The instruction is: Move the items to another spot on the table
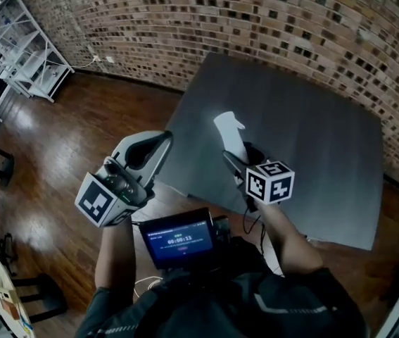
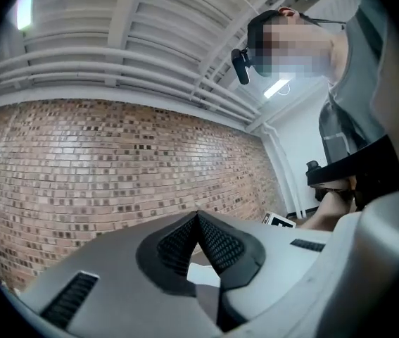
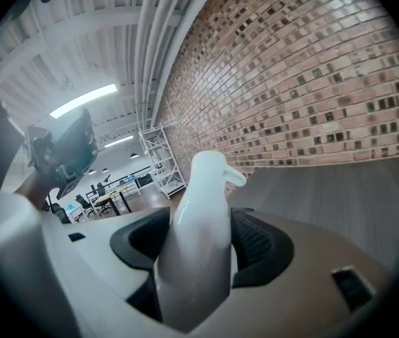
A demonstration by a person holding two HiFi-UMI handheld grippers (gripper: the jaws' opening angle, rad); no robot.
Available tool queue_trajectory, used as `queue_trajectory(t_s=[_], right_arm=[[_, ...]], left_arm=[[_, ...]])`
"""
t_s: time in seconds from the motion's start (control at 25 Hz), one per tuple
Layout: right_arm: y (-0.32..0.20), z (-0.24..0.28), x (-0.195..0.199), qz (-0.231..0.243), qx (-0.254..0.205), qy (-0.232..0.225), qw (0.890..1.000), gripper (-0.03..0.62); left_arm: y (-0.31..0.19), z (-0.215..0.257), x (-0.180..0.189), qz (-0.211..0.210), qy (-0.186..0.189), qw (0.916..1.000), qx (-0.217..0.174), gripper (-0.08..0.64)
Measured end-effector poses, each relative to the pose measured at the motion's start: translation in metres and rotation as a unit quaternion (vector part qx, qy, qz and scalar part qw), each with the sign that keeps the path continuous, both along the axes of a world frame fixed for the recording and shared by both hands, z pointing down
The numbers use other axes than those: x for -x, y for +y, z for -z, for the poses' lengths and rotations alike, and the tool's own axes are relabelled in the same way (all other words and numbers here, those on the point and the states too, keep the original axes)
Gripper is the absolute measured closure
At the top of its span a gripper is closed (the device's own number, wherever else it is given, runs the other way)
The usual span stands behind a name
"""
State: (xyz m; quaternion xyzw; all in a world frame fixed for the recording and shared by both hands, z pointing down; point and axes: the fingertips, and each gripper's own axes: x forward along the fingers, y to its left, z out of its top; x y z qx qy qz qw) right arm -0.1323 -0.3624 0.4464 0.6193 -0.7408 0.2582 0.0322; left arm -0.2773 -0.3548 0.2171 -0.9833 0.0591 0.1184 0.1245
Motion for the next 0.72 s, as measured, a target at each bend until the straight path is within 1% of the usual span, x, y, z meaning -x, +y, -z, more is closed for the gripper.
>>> queue_trajectory(t_s=[0.12, 0.24, 0.4, 0.52, 0.72], right_arm=[[-0.015, -0.002, -0.009, -0.045, 0.003, 0.005, 0.999, 0.313], [-0.026, -0.007, -0.012, -0.092, 0.011, 0.005, 0.996, 0.313], [-0.043, -0.010, -0.015, -0.144, 0.012, 0.006, 0.989, 0.313], [-0.053, -0.016, -0.018, -0.175, 0.021, 0.012, 0.984, 0.313], [-0.060, -0.034, -0.029, -0.208, 0.057, 0.028, 0.976, 0.313]], left_arm=[[-0.027, -0.003, -0.005, -0.039, -0.001, 0.9992, 0.007, 0.566], [-0.049, -0.010, -0.003, -0.081, -0.006, 0.9965, 0.019, 0.566], [-0.074, -0.006, -0.003, -0.134, -0.006, 0.9909, 0.006, 0.566], [-0.092, -0.011, -0.005, -0.162, -0.008, 0.9867, 0.006, 0.567], [-0.113, -0.008, -0.017, -0.201, 0.002, 0.9794, 0.015, 0.566]])
